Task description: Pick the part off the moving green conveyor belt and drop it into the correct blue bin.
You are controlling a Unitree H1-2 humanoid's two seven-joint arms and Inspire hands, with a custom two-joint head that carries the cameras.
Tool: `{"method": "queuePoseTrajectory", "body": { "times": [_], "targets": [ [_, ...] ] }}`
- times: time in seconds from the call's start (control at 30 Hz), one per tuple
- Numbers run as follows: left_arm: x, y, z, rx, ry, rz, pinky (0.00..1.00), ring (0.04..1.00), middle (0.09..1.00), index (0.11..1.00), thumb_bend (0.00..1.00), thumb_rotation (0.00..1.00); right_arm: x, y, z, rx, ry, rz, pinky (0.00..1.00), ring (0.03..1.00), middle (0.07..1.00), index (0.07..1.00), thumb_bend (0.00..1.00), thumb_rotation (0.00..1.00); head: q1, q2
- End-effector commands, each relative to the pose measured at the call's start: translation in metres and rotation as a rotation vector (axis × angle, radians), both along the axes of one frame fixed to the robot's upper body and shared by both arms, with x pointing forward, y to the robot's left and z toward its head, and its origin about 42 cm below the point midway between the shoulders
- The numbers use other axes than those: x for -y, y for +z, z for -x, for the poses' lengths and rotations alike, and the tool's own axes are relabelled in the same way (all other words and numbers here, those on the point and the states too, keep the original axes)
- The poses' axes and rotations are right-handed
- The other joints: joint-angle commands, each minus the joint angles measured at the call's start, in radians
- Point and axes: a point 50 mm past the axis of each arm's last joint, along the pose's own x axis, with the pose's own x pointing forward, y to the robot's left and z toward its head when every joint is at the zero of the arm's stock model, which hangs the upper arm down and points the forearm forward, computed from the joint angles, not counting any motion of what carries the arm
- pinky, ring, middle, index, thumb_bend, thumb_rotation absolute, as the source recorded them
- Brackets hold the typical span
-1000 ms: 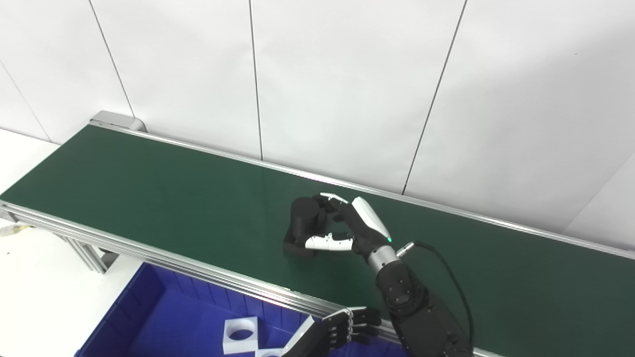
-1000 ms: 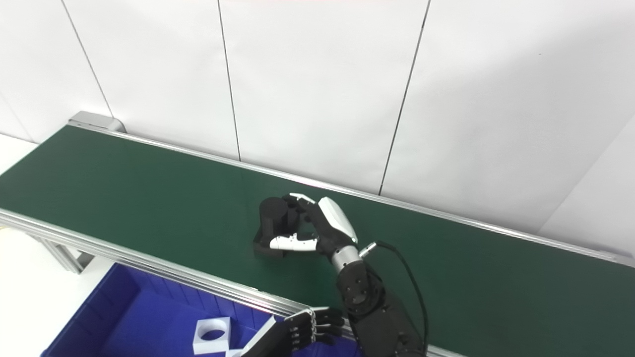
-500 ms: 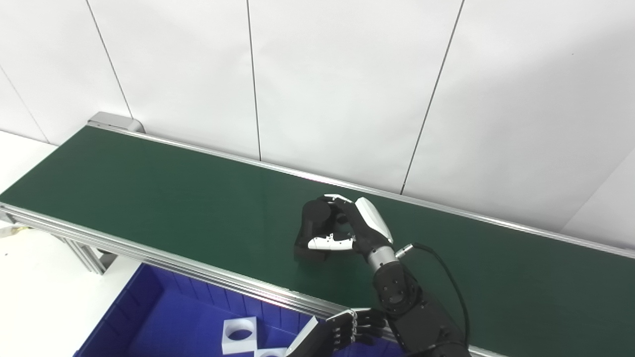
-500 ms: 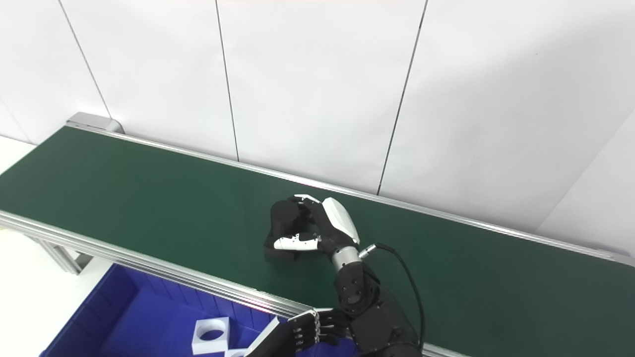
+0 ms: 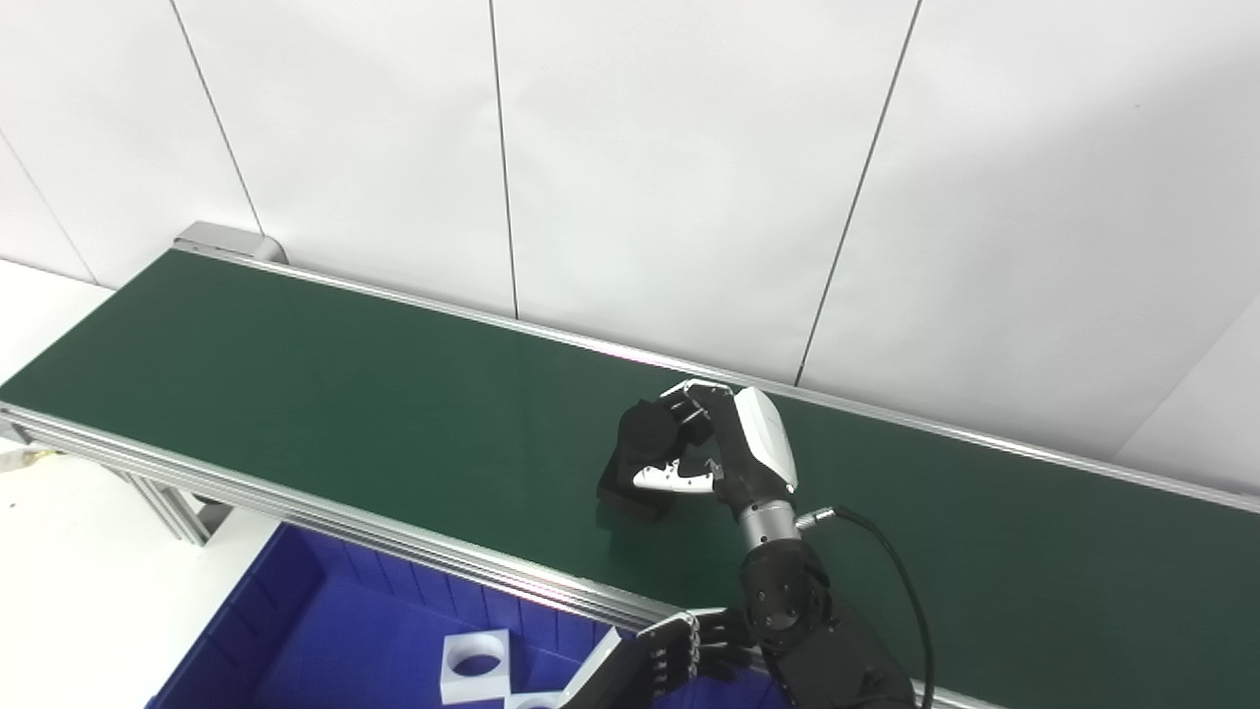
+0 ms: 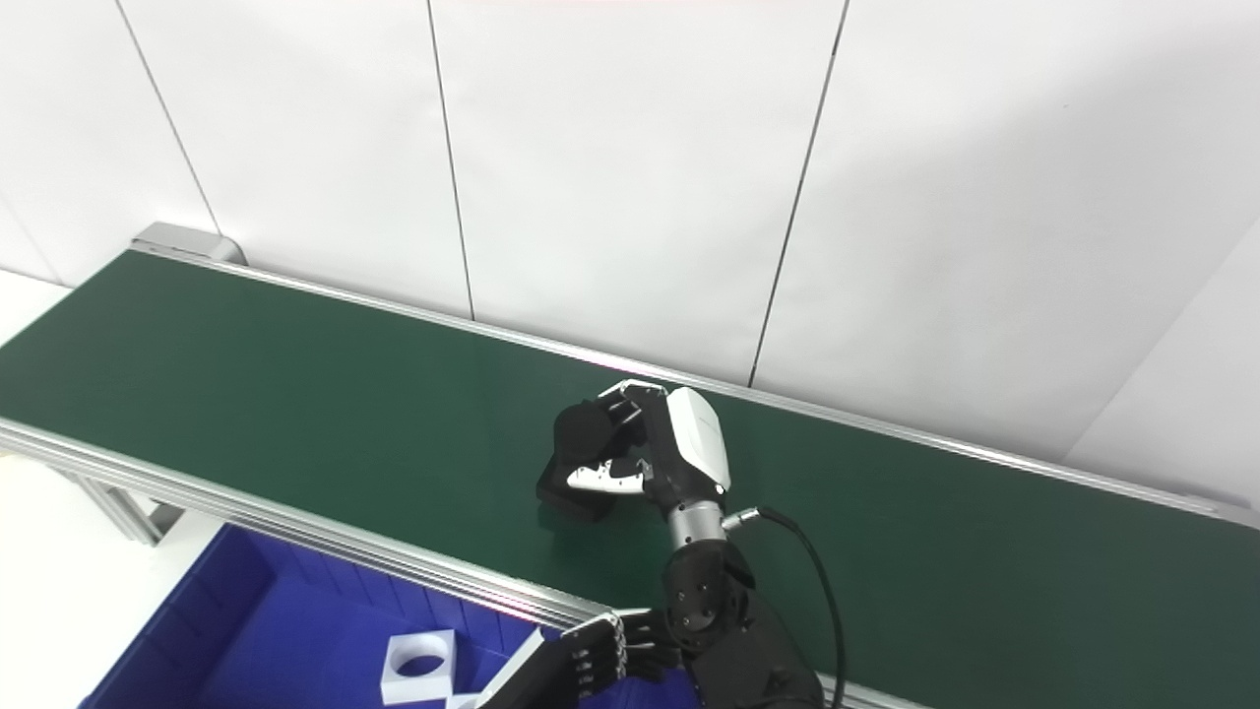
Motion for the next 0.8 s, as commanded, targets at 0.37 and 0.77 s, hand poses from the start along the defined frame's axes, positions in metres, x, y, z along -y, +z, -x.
{"method": "queuePoseTrajectory", "body": {
  "times": [0.37, 0.77],
  "targets": [
    [-0.002, 0.009, -0.003, 0.042, 0.013, 0.016, 0.73, 0.75, 0.775, 0.785, 0.95, 0.28, -0.013, 0.035, -0.003, 0.136, 0.034, -0.138, 0.5, 0.457, 0.511, 0.468, 0.52, 0.0, -0.016, 0.004],
    [-0.014, 0.009, -0.005, 0.035, 0.016, 0.021, 0.74, 0.758, 0.78, 0.784, 0.95, 0.27, 0.036, 0.09, 0.03, 0.229, 0.025, -0.261, 0.44, 0.455, 0.504, 0.482, 0.52, 0.0, -0.082, 0.012]
  ]
}}
